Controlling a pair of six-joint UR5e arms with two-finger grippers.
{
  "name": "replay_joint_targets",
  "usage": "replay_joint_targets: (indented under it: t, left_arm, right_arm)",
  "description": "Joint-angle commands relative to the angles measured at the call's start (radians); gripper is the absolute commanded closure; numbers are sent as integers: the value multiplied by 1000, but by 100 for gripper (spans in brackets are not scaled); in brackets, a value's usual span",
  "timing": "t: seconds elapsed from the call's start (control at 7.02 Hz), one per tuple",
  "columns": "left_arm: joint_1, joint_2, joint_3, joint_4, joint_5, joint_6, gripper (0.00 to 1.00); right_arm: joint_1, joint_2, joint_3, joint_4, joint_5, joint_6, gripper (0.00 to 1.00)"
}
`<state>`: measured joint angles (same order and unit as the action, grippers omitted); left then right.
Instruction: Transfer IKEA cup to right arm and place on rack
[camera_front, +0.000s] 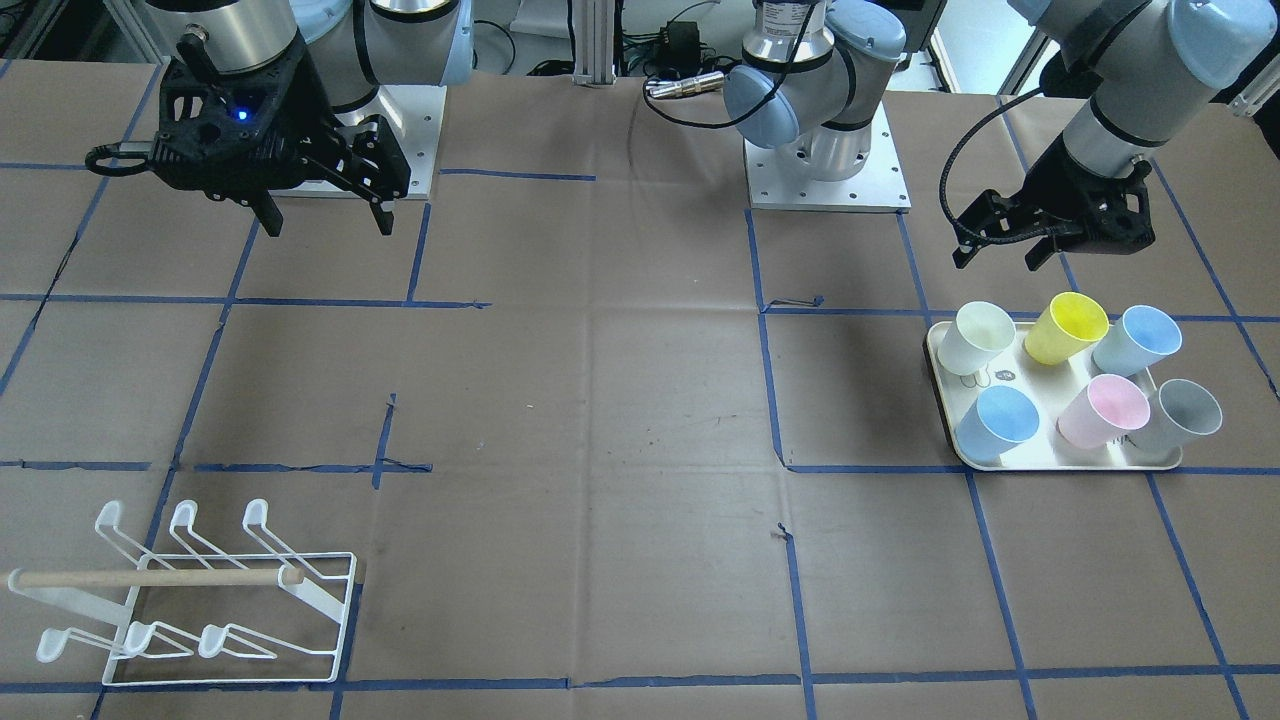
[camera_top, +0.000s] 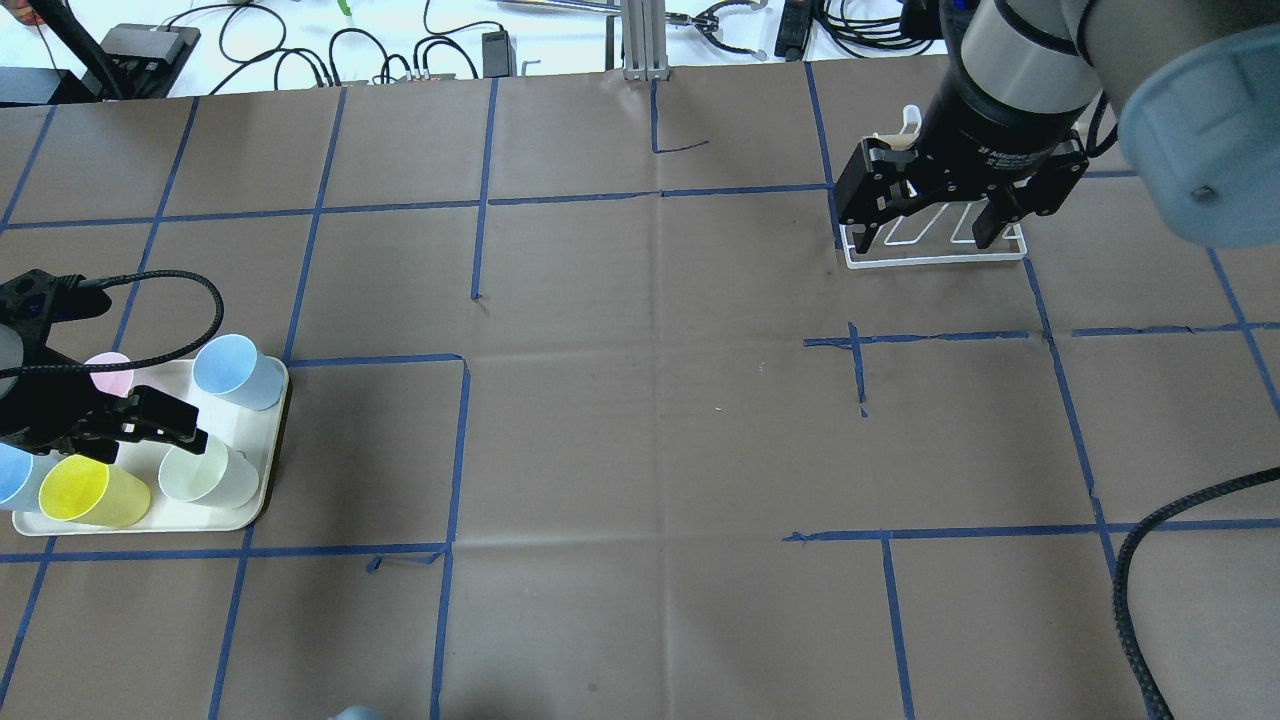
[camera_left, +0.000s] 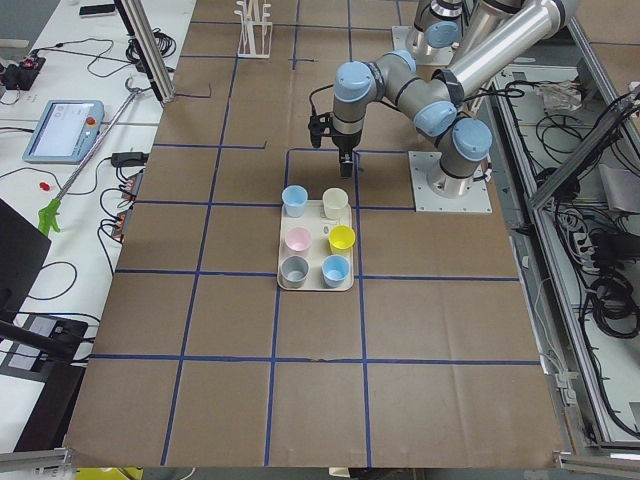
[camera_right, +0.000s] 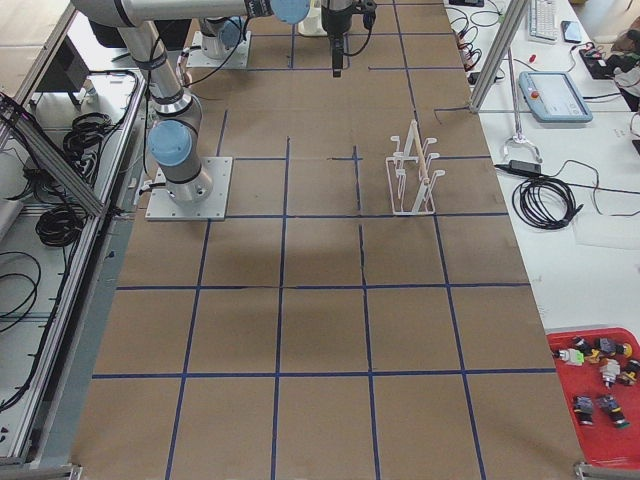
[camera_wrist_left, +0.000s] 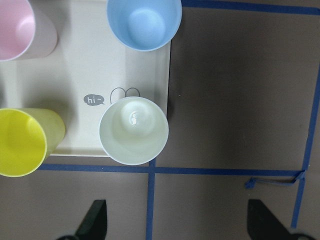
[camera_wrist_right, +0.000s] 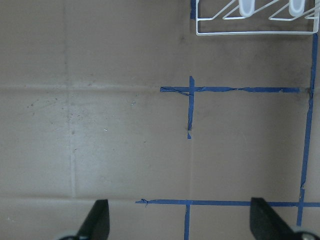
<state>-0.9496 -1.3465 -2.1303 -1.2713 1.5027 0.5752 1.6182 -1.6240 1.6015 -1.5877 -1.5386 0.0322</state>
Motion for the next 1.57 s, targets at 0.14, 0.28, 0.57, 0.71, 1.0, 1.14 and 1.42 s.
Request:
replay_joint_targets:
  t: [0.14, 0.28, 0.57, 0.71, 1.0, 1.14, 1.42]
  left_arm:
    - [-20, -96, -10, 195, -10, -3, 1]
    - [-52, -152, -7, 284, -4, -6, 1]
    - [-147, -218, 0, 366, 5, -55, 1]
    - [-147, -267, 7, 394, 2, -55, 1]
    - [-152, -389, 32, 470, 5, -55, 1]
    - [-152, -420, 32, 501, 5, -54, 1]
    - [-152, -419, 33, 503, 10, -55, 1]
  right_arm:
    - [0, 1, 0, 0, 0, 0, 0]
    - [0, 3, -2, 0, 0, 0, 0]
    - [0, 4, -2, 0, 0, 0, 0]
    - [0, 4, -2, 0, 0, 0, 0]
    - [0, 4, -2, 0, 2, 0, 0]
    - [0, 4, -2, 0, 2, 0, 0]
    - [0, 4, -2, 0, 0, 0, 0]
